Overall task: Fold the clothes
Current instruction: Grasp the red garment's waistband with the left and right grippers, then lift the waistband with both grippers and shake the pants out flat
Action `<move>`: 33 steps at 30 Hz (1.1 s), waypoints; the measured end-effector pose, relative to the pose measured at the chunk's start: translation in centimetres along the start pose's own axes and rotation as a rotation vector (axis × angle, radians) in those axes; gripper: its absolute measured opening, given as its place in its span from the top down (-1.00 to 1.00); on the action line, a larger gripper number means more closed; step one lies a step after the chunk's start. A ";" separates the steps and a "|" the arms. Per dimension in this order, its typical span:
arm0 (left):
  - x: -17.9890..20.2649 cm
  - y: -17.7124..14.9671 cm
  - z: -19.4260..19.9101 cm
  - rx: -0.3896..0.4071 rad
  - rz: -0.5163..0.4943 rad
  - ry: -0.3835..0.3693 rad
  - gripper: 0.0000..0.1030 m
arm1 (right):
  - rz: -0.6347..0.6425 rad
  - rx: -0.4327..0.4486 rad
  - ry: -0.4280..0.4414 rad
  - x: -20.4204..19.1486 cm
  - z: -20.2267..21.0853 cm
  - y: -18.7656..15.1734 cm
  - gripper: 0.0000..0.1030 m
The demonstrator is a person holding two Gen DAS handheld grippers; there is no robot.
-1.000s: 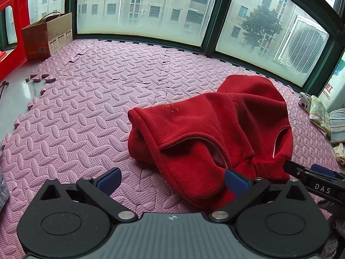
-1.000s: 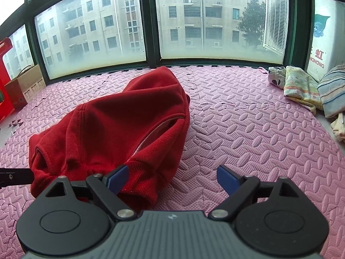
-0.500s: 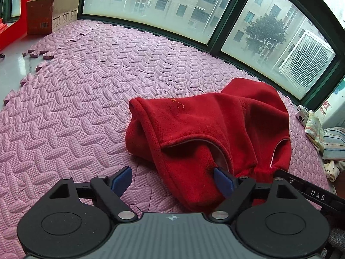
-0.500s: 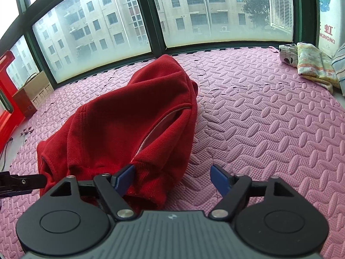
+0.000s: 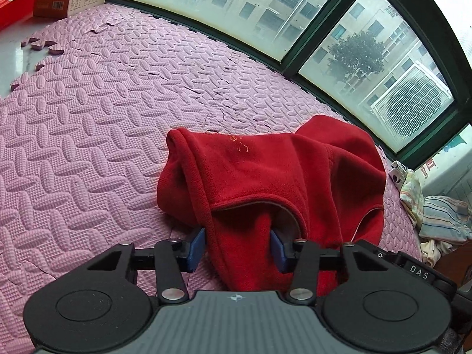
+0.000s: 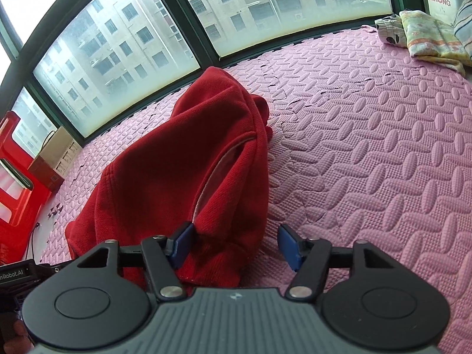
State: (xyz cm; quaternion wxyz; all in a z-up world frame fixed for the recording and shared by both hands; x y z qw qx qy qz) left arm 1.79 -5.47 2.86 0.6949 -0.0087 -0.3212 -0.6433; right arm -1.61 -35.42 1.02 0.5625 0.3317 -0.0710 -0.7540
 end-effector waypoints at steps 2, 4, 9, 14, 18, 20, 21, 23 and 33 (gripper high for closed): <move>-0.1 0.0 0.1 0.003 -0.005 -0.011 0.31 | -0.001 -0.004 0.021 0.0 0.1 0.0 0.15; -0.1 0.0 0.3 0.007 -0.010 -0.024 0.51 | 0.005 -0.002 0.028 -0.2 0.2 0.0 0.33; 0.0 -0.1 1.0 0.021 -0.027 -0.057 0.70 | 0.030 0.017 0.047 -1.0 1.2 -0.1 0.62; 0.5 -0.3 3.2 0.037 -0.063 -0.094 0.71 | 0.093 0.045 0.099 -2.2 4.4 -0.6 0.67; 0.8 -0.9 5.8 0.027 -0.106 -0.141 0.71 | 0.160 0.048 0.178 -2.9 8.0 -1.6 0.67; 0.9 -1.4 7.0 0.016 -0.131 -0.162 0.71 | 0.205 0.038 0.213 -3.3 9.9 -2.5 0.67; 0.9 -1.8 7.6 0.008 -0.143 -0.174 0.71 | 0.222 0.032 0.222 -3.3 10.6 -2.9 0.67; 0.7 -2.5 8.8 -0.007 -0.159 -0.197 0.71 | 0.264 0.014 0.237 -3.6 12.4 -4.2 0.67; -1.5 -7.7 11.7 -0.132 -0.225 -0.225 0.71 | 0.371 -0.242 0.291 -3.7 16.1 -11.3 0.57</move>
Point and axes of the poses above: each gripper's, at about its wrist camera, not at the fingertips, and z roughly against the way its jaws point, x to its right, y to its top, the point moved 1 cm from there along -z, roughly the way its jaws point, and after that the axes turned 9 degrees about -x, right-handed, at the moved point
